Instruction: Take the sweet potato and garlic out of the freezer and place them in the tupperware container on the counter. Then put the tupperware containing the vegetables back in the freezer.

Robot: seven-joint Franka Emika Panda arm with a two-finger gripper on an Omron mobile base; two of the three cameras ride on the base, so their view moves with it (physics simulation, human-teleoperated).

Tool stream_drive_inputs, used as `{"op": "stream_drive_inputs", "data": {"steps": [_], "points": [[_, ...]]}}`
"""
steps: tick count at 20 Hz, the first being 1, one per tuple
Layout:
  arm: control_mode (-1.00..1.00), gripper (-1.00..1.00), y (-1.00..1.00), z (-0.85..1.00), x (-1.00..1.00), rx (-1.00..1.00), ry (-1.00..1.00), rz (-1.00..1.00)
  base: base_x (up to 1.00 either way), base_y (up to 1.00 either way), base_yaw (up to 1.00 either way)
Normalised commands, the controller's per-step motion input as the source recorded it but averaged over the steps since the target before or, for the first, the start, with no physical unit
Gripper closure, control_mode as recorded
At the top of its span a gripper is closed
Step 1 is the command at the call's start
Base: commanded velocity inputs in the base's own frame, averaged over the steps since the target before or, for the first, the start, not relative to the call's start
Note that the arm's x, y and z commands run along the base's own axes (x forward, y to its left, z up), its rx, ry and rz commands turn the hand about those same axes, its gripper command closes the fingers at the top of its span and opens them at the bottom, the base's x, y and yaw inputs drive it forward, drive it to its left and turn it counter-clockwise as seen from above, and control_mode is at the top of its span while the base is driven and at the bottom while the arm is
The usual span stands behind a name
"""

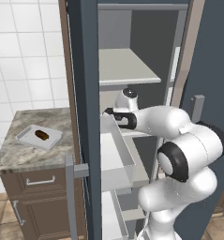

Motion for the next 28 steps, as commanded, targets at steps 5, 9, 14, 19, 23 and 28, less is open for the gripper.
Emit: {"op": "stream_drive_inputs", "data": {"steps": [5, 9, 14, 19, 23, 28], "points": [[-1.00, 1.00, -0.37, 0.23, -0.74, 0.03, 0.00, -0.03, 0.00, 0.00, 0.00], [-1.00, 1.00, -0.39, 0.49, -0.79, 0.03, 0.00, -0.02, 0.00, 0.00, 0.00], [-1.00, 1.00, -0.19, 0.81, -0.70, 0.00, 0.08, 0.00, 0.00, 0.00, 0.00], [-1.00, 1.00, -0.21, 0.66, -0.95, 0.00, 0.04, -0.01, 0.00, 0.00, 0.00], [-1.00, 1.00, -0.24, 0.50, -1.00, 0.00, -0.02, -0.08, 0.00, 0.00, 0.00], [-1.00, 1.00, -0.13, 0.53, -0.91, -0.03, -0.17, -0.14, 0.00, 0.00, 0.00]]}}
